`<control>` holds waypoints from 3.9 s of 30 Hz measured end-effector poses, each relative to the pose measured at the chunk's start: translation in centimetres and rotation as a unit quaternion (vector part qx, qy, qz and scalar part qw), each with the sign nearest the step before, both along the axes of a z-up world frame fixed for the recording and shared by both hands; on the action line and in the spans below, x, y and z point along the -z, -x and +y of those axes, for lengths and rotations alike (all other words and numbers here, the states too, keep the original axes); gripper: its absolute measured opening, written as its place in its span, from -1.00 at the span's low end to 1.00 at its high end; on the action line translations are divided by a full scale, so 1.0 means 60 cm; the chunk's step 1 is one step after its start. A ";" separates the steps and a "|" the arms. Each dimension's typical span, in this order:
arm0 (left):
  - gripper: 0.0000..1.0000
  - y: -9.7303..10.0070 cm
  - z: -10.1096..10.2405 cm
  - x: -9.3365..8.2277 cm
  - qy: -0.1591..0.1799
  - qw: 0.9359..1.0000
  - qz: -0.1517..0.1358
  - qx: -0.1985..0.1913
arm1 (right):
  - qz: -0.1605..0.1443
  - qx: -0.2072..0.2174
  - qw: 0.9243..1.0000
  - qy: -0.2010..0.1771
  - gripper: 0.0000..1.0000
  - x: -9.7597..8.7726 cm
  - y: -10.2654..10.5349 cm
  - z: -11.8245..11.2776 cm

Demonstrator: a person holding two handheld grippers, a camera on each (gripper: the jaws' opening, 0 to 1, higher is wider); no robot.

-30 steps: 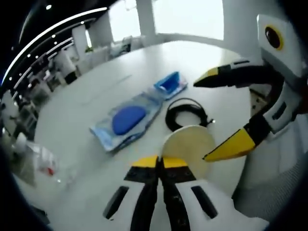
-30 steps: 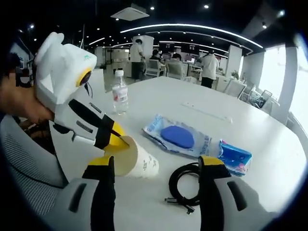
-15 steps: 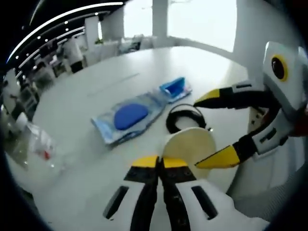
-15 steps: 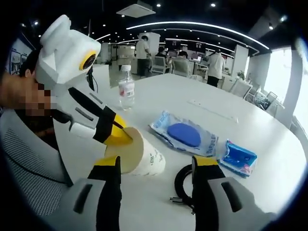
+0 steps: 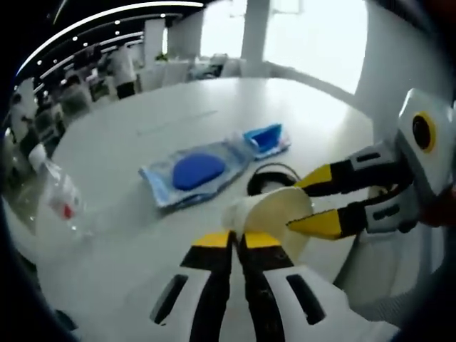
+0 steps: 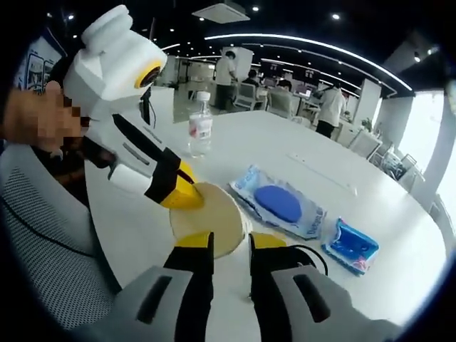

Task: Arrange the tabletop items into an orderly group along one side of the table until the central work area is clear of visible clutter.

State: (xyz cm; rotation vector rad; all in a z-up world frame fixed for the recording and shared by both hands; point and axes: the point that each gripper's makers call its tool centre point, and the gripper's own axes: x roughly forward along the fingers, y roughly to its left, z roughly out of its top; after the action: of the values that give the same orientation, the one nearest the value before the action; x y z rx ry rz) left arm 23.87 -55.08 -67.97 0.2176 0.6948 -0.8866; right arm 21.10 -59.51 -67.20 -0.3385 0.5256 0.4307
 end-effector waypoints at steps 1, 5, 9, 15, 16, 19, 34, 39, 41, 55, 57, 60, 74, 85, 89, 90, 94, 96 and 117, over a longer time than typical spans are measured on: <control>-0.96 -0.001 0.001 -0.001 0.000 1.000 -0.002 -0.001 | -0.005 -0.003 1.000 0.011 -0.77 -0.001 -0.001 -0.002; -0.93 -0.003 0.007 0.001 -0.006 1.000 -0.012 -0.003 | -0.001 0.007 1.000 -0.003 -0.95 -0.003 -0.002 -0.007; -0.94 0.000 0.009 0.001 -0.007 1.000 -0.017 0.003 | 0.000 0.019 1.000 -0.006 -1.00 -0.004 -0.004 -0.014; -0.94 -0.001 0.007 -0.002 0.000 1.000 -0.017 0.002 | 0.007 0.026 1.000 -0.006 -1.00 0.000 -0.005 -0.012; -0.94 -0.002 0.007 -0.004 0.002 1.000 -0.020 0.003 | 0.007 0.026 1.000 -0.008 -1.00 0.000 -0.006 -0.012; -0.96 0.000 0.005 -0.007 -0.003 0.999 -0.029 0.015 | 0.012 0.025 1.000 -0.009 -1.00 0.003 -0.005 -0.011; -0.99 0.027 -0.017 -0.009 -0.005 0.998 -0.037 0.049 | 0.018 0.026 0.999 0.009 -0.96 0.010 -0.004 -0.021; -0.98 0.035 -0.022 -0.010 -0.006 0.997 -0.040 0.063 | 0.023 0.040 0.999 -0.003 -1.00 0.009 -0.002 -0.027; -0.97 0.037 -0.022 -0.008 -0.010 0.997 -0.040 0.068 | 0.023 0.040 0.999 -0.004 -1.00 0.009 -0.002 -0.027; -0.40 0.049 -0.029 -0.024 -0.004 0.990 -0.086 0.113 | 0.033 0.046 0.998 -0.010 -1.00 0.014 -0.002 -0.029; -0.27 0.048 -0.027 -0.025 -0.002 0.990 -0.088 0.111 | 0.033 0.047 0.998 -0.010 -1.00 0.014 -0.002 -0.030; -0.21 0.047 -0.026 -0.024 0.004 0.991 -0.083 0.110 | 0.034 0.049 0.998 -0.011 -1.00 0.014 -0.002 -0.031; 0.24 0.040 0.012 -0.037 0.037 0.995 -0.059 0.077 | 0.032 0.058 0.998 -0.015 -1.00 0.011 -0.004 -0.040; 0.40 0.057 0.066 -0.028 0.020 0.995 -0.053 0.083 | 0.033 0.066 0.997 -0.019 -1.00 0.011 -0.005 -0.047; 0.44 0.063 0.089 -0.032 0.016 0.994 -0.062 0.088 | 0.033 0.068 0.997 -0.022 -1.00 0.010 -0.007 -0.048; 0.47 0.065 0.093 -0.033 0.017 0.994 -0.064 0.090 | 0.033 0.068 0.997 -0.023 -1.00 0.010 -0.007 -0.048; 0.57 0.076 0.112 -0.040 0.022 0.992 -0.074 0.100 | 0.027 0.069 0.997 -0.022 -1.00 0.005 -0.009 -0.050; 0.58 0.078 0.121 -0.043 0.026 0.993 -0.070 0.096 | 0.027 0.070 0.997 -0.024 -1.00 0.005 -0.009 -0.050; 0.98 0.125 0.177 -0.051 0.010 0.994 -0.087 0.069 | 0.036 0.070 0.996 -0.036 -1.00 0.009 -0.005 -0.047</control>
State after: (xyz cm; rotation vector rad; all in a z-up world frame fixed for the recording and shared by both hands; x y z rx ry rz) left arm 16.35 -44.44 -64.88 0.3231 0.5136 -0.9928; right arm 21.39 -62.36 -67.75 -0.2153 0.5989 0.3260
